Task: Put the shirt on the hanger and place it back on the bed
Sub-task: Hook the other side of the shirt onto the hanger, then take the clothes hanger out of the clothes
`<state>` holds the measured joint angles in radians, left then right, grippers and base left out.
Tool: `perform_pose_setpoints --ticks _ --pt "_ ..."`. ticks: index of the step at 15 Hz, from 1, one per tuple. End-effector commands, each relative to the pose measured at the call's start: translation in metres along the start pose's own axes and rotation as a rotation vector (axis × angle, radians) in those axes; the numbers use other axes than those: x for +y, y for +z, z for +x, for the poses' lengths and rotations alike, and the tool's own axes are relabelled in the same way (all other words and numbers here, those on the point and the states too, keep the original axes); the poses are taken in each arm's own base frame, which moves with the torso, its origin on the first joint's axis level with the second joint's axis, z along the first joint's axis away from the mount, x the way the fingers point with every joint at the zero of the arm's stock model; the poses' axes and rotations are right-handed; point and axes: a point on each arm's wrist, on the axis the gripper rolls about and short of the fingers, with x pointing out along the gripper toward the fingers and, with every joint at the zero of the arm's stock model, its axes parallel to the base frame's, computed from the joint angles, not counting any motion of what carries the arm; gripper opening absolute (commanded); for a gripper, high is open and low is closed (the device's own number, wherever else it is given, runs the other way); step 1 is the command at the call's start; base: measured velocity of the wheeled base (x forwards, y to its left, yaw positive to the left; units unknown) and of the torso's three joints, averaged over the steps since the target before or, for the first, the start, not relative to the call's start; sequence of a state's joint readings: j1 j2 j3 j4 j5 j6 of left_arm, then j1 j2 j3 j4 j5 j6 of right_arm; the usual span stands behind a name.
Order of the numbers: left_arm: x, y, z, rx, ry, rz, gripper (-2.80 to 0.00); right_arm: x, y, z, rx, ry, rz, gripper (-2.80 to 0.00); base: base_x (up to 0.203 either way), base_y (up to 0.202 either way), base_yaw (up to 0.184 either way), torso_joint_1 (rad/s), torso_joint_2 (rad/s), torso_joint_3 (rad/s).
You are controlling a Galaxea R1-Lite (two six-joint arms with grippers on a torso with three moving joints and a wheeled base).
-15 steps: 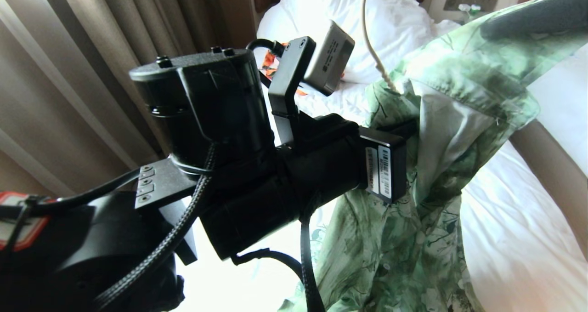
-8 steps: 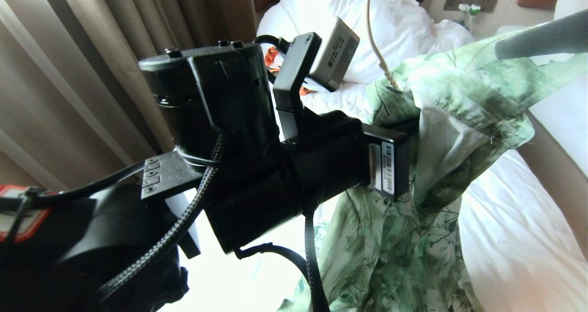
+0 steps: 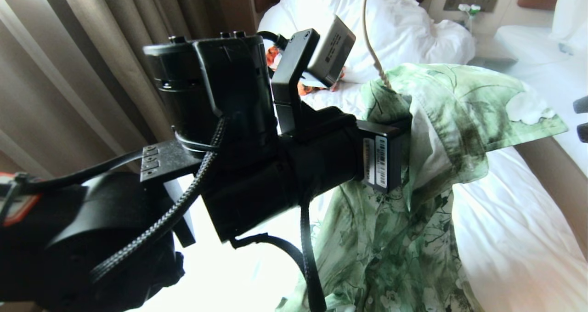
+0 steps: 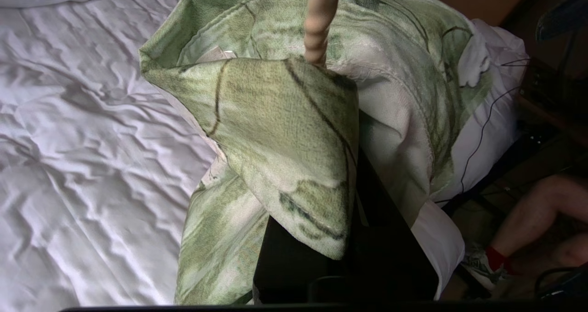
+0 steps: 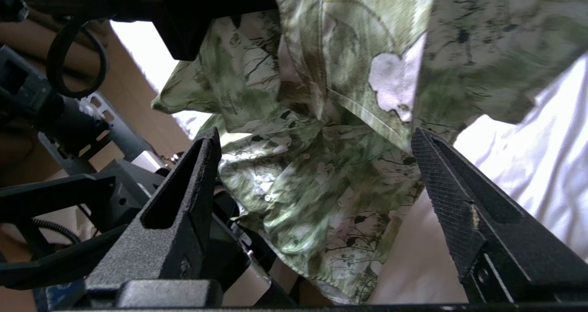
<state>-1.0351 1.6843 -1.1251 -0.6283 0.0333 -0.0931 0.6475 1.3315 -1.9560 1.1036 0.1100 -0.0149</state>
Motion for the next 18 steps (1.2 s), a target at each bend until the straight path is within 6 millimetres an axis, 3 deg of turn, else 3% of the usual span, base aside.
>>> perform_pose_setpoints --ticks 1,5,6,11,15,16,17,18 --pt "0.001 -0.002 0.000 0.005 0.002 -0.002 -2.80 0.000 -0.004 -0.016 -0.030 -0.020 0.005 0.00 0.000 0.000 0.000 0.000 0.00 0.000" --pt "-0.001 -0.004 0.002 0.012 0.000 0.000 -2.80 -0.002 0.003 -0.010 -0.071 -0.031 -0.024 0.00 0.000 0.000 0.000 0.000 0.00 0.000" --pt "-0.001 -0.006 0.002 0.030 -0.001 0.000 -2.80 -0.003 0.007 -0.003 -0.076 -0.030 -0.054 -2.80 0.000 0.000 0.000 0.000 0.00 0.000" --pt "-0.001 0.000 0.000 0.020 0.001 0.000 -2.80 -0.007 0.025 0.049 -0.068 -0.014 -0.186 -2.80 0.000 0.000 0.000 0.000 0.00 0.000" --pt "-0.001 -0.001 0.000 0.022 0.001 0.000 -2.80 0.008 0.029 0.069 -0.054 -0.003 -0.246 -2.80 0.000 0.000 0.000 0.000 0.00 0.000" --pt "-0.001 -0.001 0.000 0.022 0.001 0.000 -2.80 0.011 0.030 0.072 -0.048 -0.010 -0.264 -1.52 0.000 0.000 0.000 0.000 0.00 0.000" --pt "-0.001 0.001 -0.001 0.015 0.002 0.000 -2.80 0.013 0.031 0.075 -0.056 -0.008 -0.300 0.00 0.000 0.000 0.000 0.000 0.00 0.000" --pt "-0.001 0.002 -0.002 0.014 0.001 0.000 -2.80 0.015 0.034 0.077 -0.081 -0.009 -0.312 0.00 0.000 0.000 0.000 0.000 0.00 0.000"
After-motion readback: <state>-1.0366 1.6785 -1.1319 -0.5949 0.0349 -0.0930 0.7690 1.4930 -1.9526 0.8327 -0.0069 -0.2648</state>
